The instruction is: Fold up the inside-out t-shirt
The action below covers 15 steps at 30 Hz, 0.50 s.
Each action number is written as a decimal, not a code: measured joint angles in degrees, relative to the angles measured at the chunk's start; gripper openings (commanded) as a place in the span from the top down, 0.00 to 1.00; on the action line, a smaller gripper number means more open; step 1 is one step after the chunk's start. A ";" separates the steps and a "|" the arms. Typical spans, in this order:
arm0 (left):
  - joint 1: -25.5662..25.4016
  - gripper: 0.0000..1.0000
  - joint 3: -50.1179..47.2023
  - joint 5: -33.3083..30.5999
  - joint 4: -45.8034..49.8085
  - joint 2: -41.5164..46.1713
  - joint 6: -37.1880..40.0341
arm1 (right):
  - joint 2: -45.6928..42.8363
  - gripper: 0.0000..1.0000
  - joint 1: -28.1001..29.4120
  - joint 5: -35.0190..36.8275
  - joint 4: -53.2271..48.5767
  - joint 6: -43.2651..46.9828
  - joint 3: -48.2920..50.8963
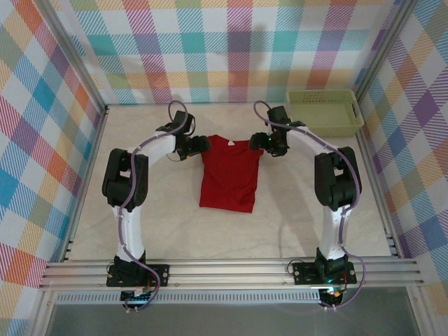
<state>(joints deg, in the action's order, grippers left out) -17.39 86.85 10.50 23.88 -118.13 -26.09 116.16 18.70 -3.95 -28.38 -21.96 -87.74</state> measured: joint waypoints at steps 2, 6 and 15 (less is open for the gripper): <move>-0.42 0.28 -0.02 0.70 -0.31 -0.37 0.13 | 0.68 0.17 0.00 -1.36 0.31 -1.60 0.63; -1.92 0.36 2.14 1.92 -0.76 -3.67 0.35 | 3.32 0.23 0.09 -3.82 1.92 -3.74 0.55; -4.09 0.52 9.05 2.16 -0.79 -9.62 0.59 | 10.69 0.55 -0.31 -6.91 -0.13 -5.73 -7.52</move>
<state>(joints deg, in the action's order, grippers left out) -21.47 95.90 12.67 23.09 -127.74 -25.50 126.85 18.39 -10.85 -28.51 -27.68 -95.26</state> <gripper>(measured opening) 0.493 0.507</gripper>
